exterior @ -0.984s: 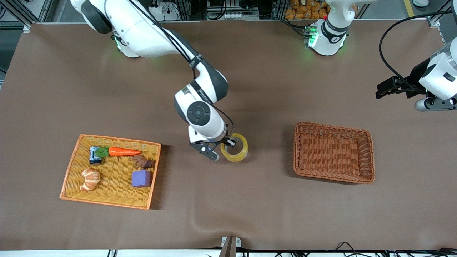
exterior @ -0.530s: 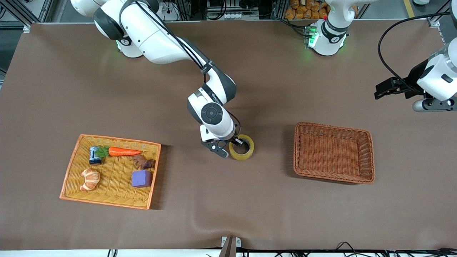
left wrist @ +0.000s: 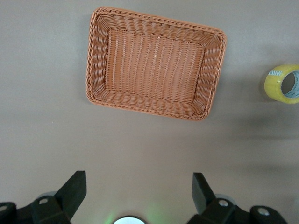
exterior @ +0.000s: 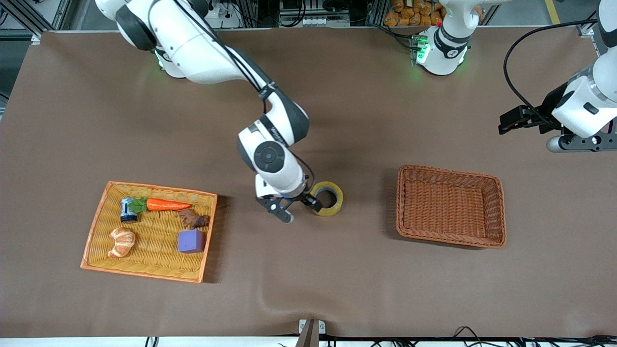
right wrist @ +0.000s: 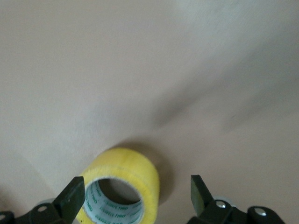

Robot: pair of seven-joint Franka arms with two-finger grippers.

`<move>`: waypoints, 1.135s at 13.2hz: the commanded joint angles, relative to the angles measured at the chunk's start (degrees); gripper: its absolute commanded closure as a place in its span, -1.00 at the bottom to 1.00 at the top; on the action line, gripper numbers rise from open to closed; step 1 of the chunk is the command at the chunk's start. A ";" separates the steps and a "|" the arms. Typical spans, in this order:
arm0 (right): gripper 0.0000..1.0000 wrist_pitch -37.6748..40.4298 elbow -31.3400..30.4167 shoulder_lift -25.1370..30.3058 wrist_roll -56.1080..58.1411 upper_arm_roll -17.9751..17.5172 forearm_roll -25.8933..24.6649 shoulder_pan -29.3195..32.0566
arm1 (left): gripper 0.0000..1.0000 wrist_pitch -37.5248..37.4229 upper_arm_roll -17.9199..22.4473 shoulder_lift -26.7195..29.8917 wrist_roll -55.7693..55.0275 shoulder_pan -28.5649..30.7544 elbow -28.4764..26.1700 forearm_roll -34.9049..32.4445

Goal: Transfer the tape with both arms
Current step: 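Open the right gripper and withdraw while the left gripper reaches forward, then lower the left gripper onto the tape roll while the right gripper retracts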

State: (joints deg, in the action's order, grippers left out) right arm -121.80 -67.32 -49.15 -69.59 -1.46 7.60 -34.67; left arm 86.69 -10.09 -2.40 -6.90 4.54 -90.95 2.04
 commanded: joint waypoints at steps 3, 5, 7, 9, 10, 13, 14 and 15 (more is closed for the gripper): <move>-1.00 15.77 -1.14 4.85 16.29 -0.82 -0.49 7.76 | -1.00 0.40 -4.40 1.88 -6.16 0.30 -2.74 2.35; -1.00 21.23 -1.58 5.99 20.70 -0.82 -0.49 11.45 | -1.00 2.59 -8.00 0.57 -14.32 0.21 -2.82 3.75; -1.00 28.08 -1.76 7.66 26.23 -0.74 -0.75 15.23 | -1.00 9.25 -11.51 -3.46 -21.45 -1.01 -2.91 4.02; -1.00 29.43 -6.74 12.65 31.07 -0.74 -1.88 18.66 | -1.00 17.15 -12.76 -9.78 -32.16 -4.95 -2.30 3.33; -1.00 29.08 -10.08 15.03 35.01 -0.74 -2.85 20.42 | -1.00 21.63 -12.68 -13.29 -33.60 -7.50 -2.12 3.06; -1.00 27.32 -17.38 19.43 45.48 -0.74 -4.96 25.86 | -1.00 30.00 -12.24 -24.46 -41.14 -13.13 3.48 1.14; -1.00 27.23 -18.97 20.49 49.51 -0.74 -5.14 27.80 | -1.00 32.55 -12.15 -27.54 -45.79 -15.33 5.24 -2.18; -1.00 26.88 -20.73 21.37 52.60 -0.74 -5.23 29.47 | -1.00 34.75 -12.15 -30.70 -50.27 -17.35 6.74 -5.61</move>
State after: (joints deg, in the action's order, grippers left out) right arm -92.83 -80.79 -32.48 -22.47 -1.04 3.24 -8.65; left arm 119.71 -22.62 -26.69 -49.81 -9.18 -90.55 1.42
